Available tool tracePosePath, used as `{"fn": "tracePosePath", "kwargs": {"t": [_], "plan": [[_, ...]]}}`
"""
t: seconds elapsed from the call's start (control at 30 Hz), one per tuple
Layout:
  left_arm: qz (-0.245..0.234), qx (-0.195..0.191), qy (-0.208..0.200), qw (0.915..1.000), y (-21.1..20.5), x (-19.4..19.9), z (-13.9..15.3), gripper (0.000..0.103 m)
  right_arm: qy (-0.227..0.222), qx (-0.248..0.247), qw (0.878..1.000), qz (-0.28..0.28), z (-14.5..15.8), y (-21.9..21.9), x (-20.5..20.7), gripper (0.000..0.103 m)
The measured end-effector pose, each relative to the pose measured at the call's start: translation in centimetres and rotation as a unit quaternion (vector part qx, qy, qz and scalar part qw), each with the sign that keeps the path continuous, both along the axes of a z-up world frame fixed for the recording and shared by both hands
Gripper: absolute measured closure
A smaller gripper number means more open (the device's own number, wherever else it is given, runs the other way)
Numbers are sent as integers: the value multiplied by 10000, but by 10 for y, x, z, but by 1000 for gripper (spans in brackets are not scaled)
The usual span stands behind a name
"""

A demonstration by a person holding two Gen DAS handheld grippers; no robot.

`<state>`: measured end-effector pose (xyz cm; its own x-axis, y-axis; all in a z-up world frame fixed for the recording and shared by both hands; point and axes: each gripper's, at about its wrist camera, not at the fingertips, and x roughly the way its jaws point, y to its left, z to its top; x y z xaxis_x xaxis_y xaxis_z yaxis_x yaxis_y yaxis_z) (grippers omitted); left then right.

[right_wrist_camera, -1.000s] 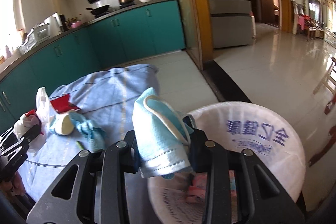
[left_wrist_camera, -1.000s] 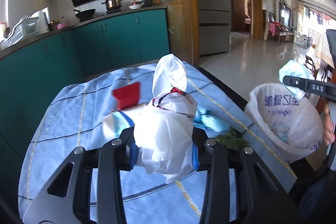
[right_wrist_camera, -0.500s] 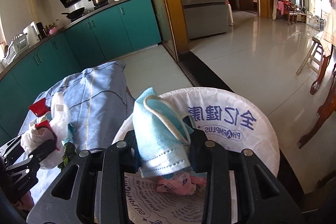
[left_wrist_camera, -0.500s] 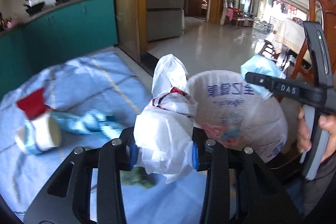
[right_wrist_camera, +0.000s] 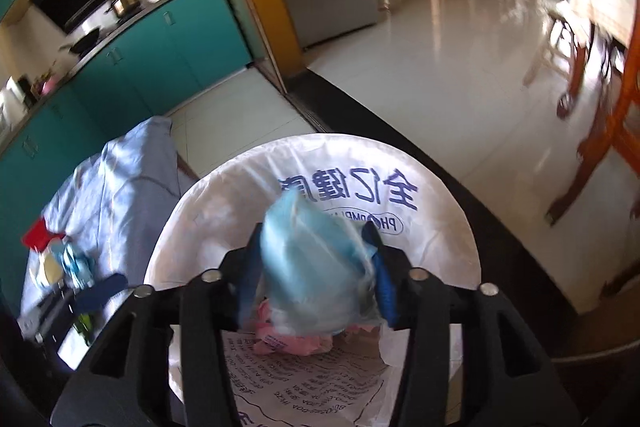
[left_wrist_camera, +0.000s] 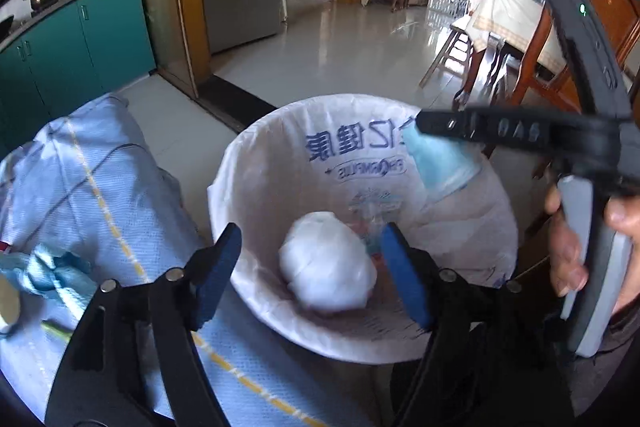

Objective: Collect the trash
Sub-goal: 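Grasp the red snack wrapper with the left gripper while the right grasps the blue cloth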

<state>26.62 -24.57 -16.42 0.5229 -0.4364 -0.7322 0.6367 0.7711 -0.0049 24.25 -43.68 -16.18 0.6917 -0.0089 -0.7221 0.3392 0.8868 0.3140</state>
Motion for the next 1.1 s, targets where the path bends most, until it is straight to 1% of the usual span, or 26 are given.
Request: {"fn": "tracePosePath", "kwargs": {"t": [0.07,0.1,0.13,0.17,0.23,0.3,0.37,0.4,0.43,0.47,0.5,0.53,0.57,0.6,0.67,0.7,0.77,0.8,0.83,0.9,0.97,1.0,1.1], "plan": [[109,184,-181,9996,15,2,9,30,-102,64,9999,-31,5,2,1,47],[158,213,-253,9993,22,3,15,29,-143,71,9999,-22,8,6,3,45],[306,249,-414,9984,34,5,22,29,-207,71,9998,16,11,12,4,41],[470,262,-547,9971,46,8,29,28,-248,74,9996,63,13,17,6,39],[978,277,-819,9914,81,17,42,27,-293,83,9991,311,17,36,14,39],[1580,298,-1057,9813,116,30,51,27,-323,8,9968,725,22,63,23,39],[2399,319,-1149,9635,161,52,59,27,-350,-111,9931,1110,25,91,29,39],[2823,231,-1162,9520,186,64,63,26,-370,-167,9902,1333,27,106,33,39],[3001,110,-1165,9467,201,71,65,22,-380,-211,9879,1489,28,118,36,39],[3114,-28,-1142,9434,217,78,66,16,-384,-272,9851,1655,28,133,39,38],[3112,-86,-1068,9443,227,84,66,14,-386,-313,9825,1796,28,147,43,38],[2997,-81,-884,9499,236,94,61,14,-384,-323,9805,1902,28,157,46,38],[2870,-15,-750,9550,240,102,56,14,-374,-326,9778,2038,27,169,50,38],[2775,128,-701,9581,241,109,50,14,-361,-314,9757,2140,26,178,53,38],[2710,394,-634,9597,243,120,38,15,-351,-254,9706,2366,24,196,60,38],[2713,496,-533,9597,245,127,30,19,-349,-229,9676,2490,23,205,64,38],[2710,432,-271,9612,255,138,18,51,-341,-195,9610,2739,20,224,72,38],[2708,365,-170,9618,256,137,14,60,-334,-193,9566,2889,19,236,76,38],[2700,224,-16,9626,262,138,12,64,-321,-223,9532,2998,18,245,80,38],[2714,155,-56,9623,267,133,13,67,-287,-438,9463,3192,15,266,86,38],[2762,135,-322,9605,273,123,23,67,-225,-672,9417,3289,9,283,92,38],[2798,55,-447,9590,278,117,29,67,-157,-755,9398,3331,5,291,96,38],[2888,-259,-675,9546,292,93,48,67,45,-756,9354,3454,-5,304,105,38]]}}
